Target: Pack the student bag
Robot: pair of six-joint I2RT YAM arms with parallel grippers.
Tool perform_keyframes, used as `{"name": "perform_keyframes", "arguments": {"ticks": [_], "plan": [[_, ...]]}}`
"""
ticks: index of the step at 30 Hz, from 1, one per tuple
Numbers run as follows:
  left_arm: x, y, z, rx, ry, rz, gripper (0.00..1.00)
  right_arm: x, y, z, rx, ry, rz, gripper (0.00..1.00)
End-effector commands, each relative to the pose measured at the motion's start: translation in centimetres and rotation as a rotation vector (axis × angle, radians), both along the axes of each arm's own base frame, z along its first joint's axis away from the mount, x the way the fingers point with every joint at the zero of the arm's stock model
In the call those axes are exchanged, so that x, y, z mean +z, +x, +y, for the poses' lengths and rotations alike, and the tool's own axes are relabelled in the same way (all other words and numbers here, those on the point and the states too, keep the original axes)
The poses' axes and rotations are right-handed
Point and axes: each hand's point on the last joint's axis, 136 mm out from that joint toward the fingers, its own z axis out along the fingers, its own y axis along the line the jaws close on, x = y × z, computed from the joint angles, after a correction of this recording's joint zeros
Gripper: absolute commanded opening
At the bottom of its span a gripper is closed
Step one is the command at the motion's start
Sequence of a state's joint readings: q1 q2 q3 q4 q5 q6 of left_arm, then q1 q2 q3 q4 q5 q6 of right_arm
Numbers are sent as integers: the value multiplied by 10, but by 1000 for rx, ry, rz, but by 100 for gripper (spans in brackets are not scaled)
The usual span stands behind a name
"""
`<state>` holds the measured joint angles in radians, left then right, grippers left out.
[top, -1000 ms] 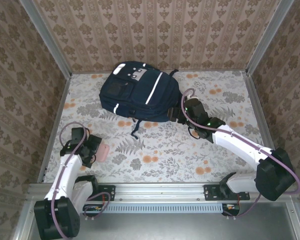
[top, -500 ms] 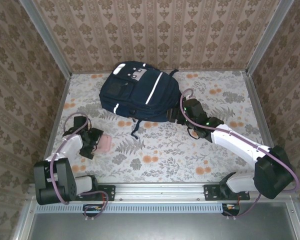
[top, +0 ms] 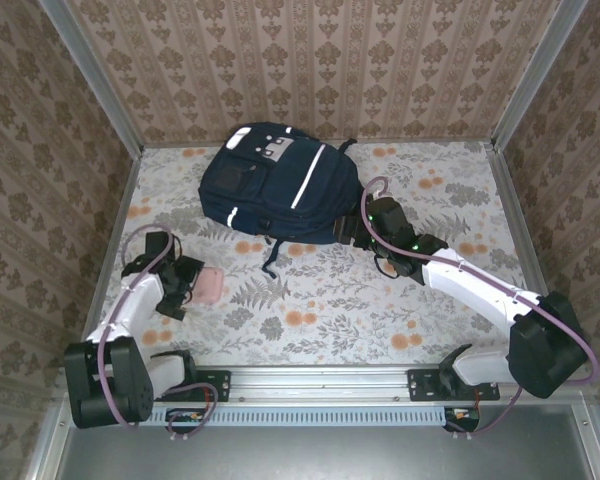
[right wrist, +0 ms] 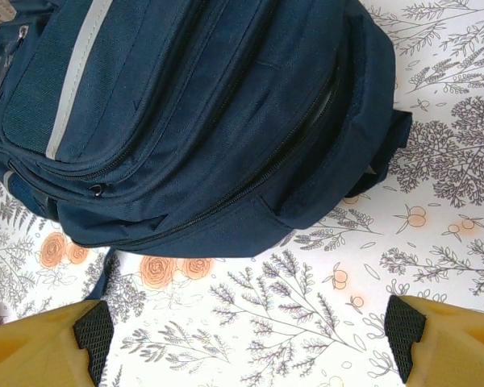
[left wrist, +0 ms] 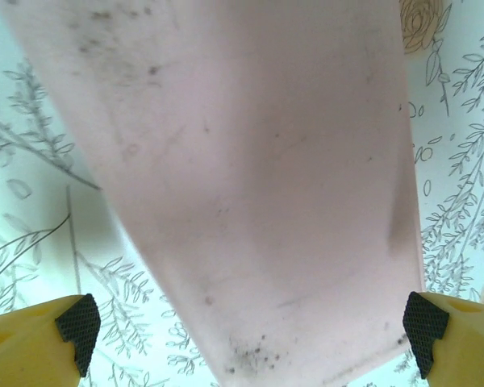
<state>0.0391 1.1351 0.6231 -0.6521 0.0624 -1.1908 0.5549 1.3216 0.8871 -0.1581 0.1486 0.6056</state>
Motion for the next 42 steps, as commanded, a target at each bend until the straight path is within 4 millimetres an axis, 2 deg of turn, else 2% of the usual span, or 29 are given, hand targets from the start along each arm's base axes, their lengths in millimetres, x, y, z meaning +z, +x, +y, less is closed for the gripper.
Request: {"name": "perform_keyframes", "arguments": {"ticks": [1, 6, 14, 20, 26, 28, 33, 38, 42], "plan": [[13, -3, 5, 88, -3, 43, 100, 6, 0, 4, 2, 33, -5, 90], [8, 10, -1, 149, -71, 98, 100, 8, 1, 6, 5, 42, -5, 89], [-2, 25, 2, 210, -69, 138, 100, 11, -1, 3, 1, 37, -11, 90], [-21, 36, 3, 223, -70, 172, 100, 5, -3, 2, 0, 36, 1, 90], [-44, 33, 0, 207, -84, 252, 100, 8, -3, 2, -1, 33, 0, 90], [-45, 32, -4, 201, -100, 256, 95, 11, -3, 2, 0, 32, -2, 90], [-25, 42, -11, 144, -92, 186, 83, 18, -5, 2, 9, 40, -8, 89], [-6, 41, -20, 112, -114, 142, 74, 16, -11, 11, 46, 77, 22, 89], [11, 39, -29, 111, -143, 90, 71, 20, -25, 44, 190, 234, 35, 89]]}}
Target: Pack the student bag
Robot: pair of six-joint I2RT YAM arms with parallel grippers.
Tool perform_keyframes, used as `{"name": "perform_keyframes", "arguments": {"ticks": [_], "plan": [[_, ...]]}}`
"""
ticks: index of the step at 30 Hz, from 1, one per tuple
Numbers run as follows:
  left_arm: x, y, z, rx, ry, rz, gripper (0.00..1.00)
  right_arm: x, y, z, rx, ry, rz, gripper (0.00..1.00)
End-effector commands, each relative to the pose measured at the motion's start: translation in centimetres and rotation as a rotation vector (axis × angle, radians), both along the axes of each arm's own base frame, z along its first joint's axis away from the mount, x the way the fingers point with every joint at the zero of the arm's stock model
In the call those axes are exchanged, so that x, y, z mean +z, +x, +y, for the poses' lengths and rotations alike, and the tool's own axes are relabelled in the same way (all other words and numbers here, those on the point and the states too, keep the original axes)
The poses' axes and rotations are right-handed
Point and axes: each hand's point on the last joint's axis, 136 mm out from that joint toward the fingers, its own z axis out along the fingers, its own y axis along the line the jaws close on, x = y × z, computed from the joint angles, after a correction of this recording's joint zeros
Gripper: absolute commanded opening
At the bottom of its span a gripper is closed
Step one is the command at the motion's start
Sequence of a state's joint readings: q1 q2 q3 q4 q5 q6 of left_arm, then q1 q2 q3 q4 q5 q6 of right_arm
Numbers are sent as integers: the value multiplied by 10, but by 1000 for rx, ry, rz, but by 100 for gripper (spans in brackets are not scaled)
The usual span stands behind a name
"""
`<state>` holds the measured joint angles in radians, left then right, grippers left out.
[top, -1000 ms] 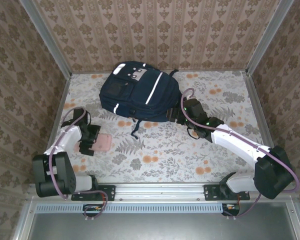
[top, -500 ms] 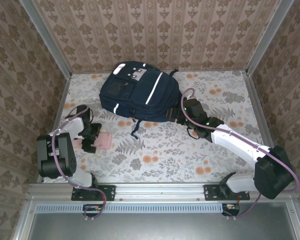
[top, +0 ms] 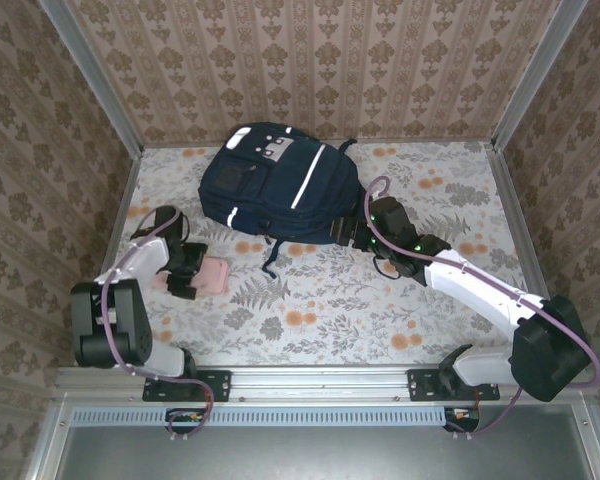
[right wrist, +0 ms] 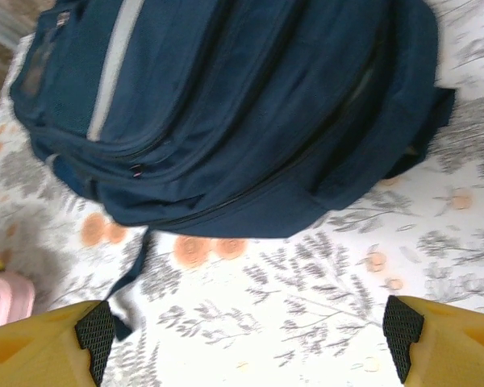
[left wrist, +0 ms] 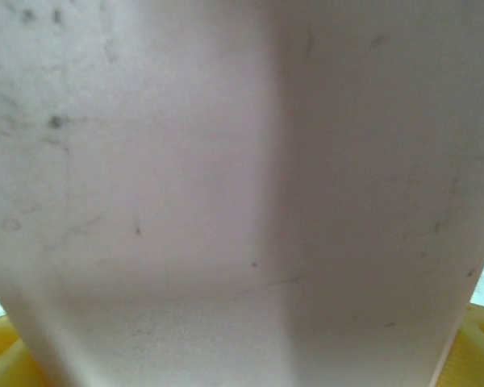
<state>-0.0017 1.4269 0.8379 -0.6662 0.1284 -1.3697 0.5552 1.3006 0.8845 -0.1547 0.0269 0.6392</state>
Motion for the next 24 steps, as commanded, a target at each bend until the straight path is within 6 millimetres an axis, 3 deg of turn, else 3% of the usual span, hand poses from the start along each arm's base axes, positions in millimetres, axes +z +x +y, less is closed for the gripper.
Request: {"name": "perform_keyframes", "arguments": {"ticks": [1, 6, 11, 16, 24], "plan": [[18, -6, -11, -1, -30, -34, 71, 16, -19, 37, 157, 194, 12, 89], [47, -1, -32, -20, -67, -101, 70, 32, -44, 102, 406, 440, 60, 89], [74, 1, -57, -47, -106, -180, 71, 28, -61, 156, 541, 414, 80, 92], [97, 1, -70, -58, -130, -239, 71, 24, -56, 193, 562, 449, 94, 93], [111, -3, -83, -53, -181, -283, 71, 23, -47, 247, 630, 493, 53, 90]]}}
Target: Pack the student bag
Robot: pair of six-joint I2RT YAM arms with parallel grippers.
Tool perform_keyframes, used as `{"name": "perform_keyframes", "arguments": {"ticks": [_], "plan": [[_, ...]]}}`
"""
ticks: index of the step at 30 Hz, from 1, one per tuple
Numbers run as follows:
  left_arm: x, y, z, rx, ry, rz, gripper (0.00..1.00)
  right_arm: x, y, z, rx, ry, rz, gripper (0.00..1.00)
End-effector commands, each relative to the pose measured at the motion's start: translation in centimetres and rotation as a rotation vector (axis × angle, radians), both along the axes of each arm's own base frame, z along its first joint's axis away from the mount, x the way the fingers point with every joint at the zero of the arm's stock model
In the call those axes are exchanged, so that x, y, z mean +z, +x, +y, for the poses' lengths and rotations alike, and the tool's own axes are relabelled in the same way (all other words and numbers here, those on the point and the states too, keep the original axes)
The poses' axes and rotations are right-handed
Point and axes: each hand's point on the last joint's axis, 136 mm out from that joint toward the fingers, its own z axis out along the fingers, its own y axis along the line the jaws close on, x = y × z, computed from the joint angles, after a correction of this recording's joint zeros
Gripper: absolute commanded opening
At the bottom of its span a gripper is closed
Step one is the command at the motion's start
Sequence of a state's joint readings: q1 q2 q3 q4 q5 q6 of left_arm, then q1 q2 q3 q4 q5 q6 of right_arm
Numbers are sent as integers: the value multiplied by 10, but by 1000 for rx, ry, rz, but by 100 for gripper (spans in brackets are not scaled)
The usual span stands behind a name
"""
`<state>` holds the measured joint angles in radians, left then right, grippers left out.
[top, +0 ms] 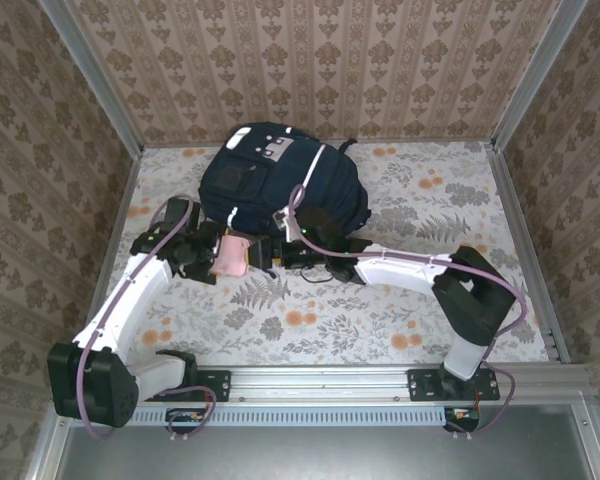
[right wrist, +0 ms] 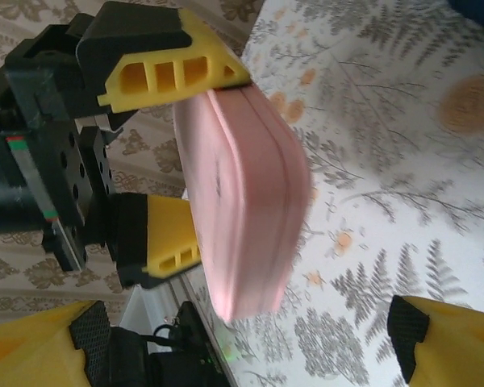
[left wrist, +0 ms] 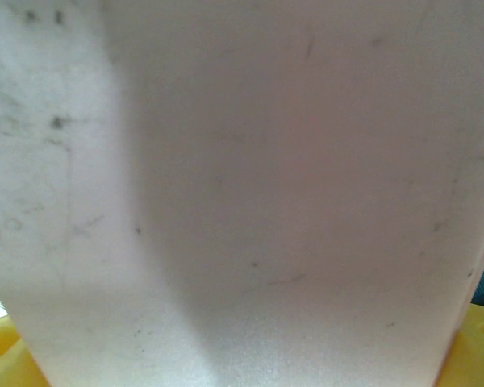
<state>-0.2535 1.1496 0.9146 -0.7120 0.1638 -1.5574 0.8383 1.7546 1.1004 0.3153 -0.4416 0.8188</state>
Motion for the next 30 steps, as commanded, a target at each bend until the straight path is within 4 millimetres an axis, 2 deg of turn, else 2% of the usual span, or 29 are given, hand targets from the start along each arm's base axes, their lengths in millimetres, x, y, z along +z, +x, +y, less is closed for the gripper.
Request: {"name": "perform_keyframes", "arguments": {"ticks": [1, 4, 7, 12, 15, 17, 20, 22, 24, 27, 30], "plan": [[16, -2, -7, 31, -55, -16, 71, 19, 6, 27, 30, 82, -37, 90], [20, -4, -9, 27, -70, -26, 71, 17, 13, 39, 32, 114, -23, 88], [26, -5, -9, 29, -78, -41, 72, 17, 14, 49, 46, 152, -3, 81], [32, -6, -10, 24, -92, -55, 75, 22, 12, 55, 61, 229, 15, 55], [32, -5, -12, 10, -95, -60, 76, 24, 10, 53, 56, 235, 8, 35], [32, -2, -16, -13, -98, -69, 80, 23, 10, 48, 37, 228, 1, 31], [39, 7, -21, -80, -73, -117, 89, 22, 11, 39, 11, 222, -7, 30], [48, 14, -22, -139, -35, -154, 99, 21, 15, 30, -12, 221, -6, 30], [58, 20, -26, -202, 5, -192, 100, 20, 19, 18, -45, 214, -1, 30], [77, 28, -39, -319, 80, -262, 100, 18, 32, -12, -132, 198, -1, 30], [112, 35, -49, -463, 265, -383, 100, 27, 44, -51, -214, 201, -20, 30]]}}
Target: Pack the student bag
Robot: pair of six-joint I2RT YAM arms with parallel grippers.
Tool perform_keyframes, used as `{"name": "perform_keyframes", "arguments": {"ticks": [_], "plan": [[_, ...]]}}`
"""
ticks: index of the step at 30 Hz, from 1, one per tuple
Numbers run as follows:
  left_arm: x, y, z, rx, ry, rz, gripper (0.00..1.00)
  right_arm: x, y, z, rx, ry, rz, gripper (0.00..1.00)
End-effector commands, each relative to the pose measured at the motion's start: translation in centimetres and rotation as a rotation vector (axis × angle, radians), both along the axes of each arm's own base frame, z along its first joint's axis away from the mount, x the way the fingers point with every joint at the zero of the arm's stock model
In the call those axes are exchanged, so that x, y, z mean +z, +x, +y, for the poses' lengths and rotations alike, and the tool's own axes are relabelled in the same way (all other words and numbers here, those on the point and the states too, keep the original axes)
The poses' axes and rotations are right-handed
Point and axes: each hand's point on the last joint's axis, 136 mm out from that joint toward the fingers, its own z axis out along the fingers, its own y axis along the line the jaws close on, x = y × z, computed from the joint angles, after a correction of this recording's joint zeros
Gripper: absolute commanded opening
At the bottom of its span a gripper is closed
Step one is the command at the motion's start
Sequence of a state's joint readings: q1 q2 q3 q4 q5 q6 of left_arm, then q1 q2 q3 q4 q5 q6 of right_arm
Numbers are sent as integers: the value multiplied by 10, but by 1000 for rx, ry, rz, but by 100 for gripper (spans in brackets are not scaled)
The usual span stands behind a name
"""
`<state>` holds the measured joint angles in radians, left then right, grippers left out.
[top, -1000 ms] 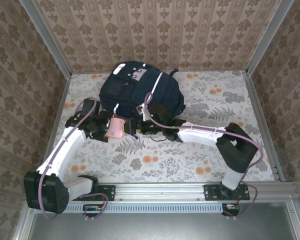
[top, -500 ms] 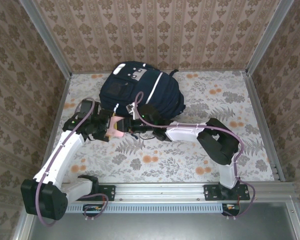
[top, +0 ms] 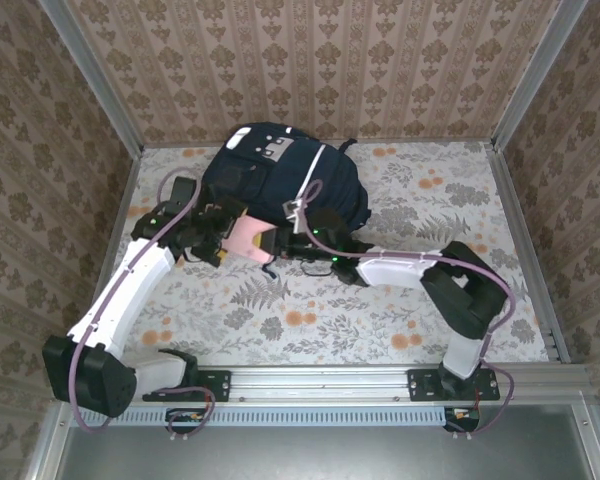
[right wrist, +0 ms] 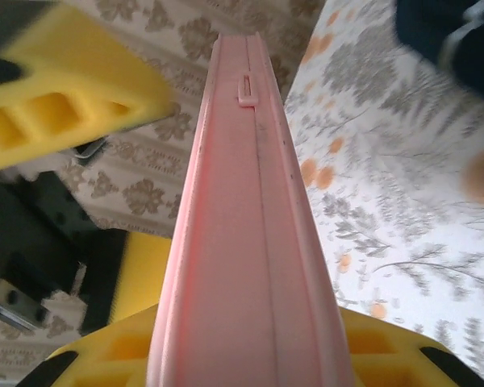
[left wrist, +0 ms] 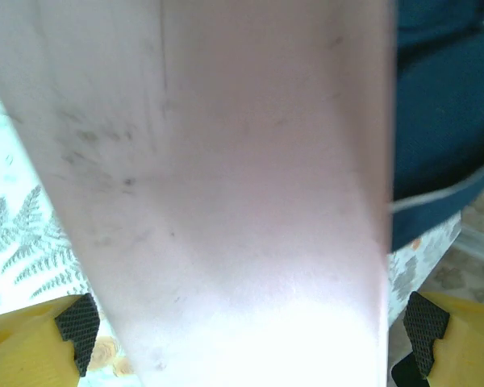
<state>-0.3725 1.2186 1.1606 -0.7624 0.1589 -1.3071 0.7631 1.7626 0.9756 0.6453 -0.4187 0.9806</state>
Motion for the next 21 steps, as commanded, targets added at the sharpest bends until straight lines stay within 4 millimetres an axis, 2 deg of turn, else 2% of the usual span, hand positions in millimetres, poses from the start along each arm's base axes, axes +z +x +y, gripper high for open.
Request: {"name": "perform_keyframes", "arguments": {"ticks": [1, 5, 6, 8, 10, 12, 15, 18, 21], "plan": [[57, 13, -14, -206, 232, -270, 100, 18, 12, -44, -106, 12, -25, 30], [98, 20, -57, -425, 356, -487, 100, 34, 27, -114, -268, -71, -50, 29], [103, 21, -69, -480, 356, -528, 100, 36, 31, -131, -312, -101, -57, 29], [118, 27, -101, -615, 298, -662, 100, 51, 36, -176, -439, -153, -81, 30], [121, 35, -115, -677, 312, -716, 100, 53, 40, -219, -569, -197, -60, 30], [117, 51, -122, -711, 358, -721, 100, 59, 40, -260, -688, -213, -44, 30], [99, 81, -134, -771, 421, -690, 100, 69, 34, -305, -818, -238, -28, 29], [75, 118, -146, -810, 452, -652, 100, 76, 27, -328, -882, -262, -24, 29], [48, 154, -156, -824, 404, -621, 97, 84, 22, -335, -897, -258, -37, 30]]}}
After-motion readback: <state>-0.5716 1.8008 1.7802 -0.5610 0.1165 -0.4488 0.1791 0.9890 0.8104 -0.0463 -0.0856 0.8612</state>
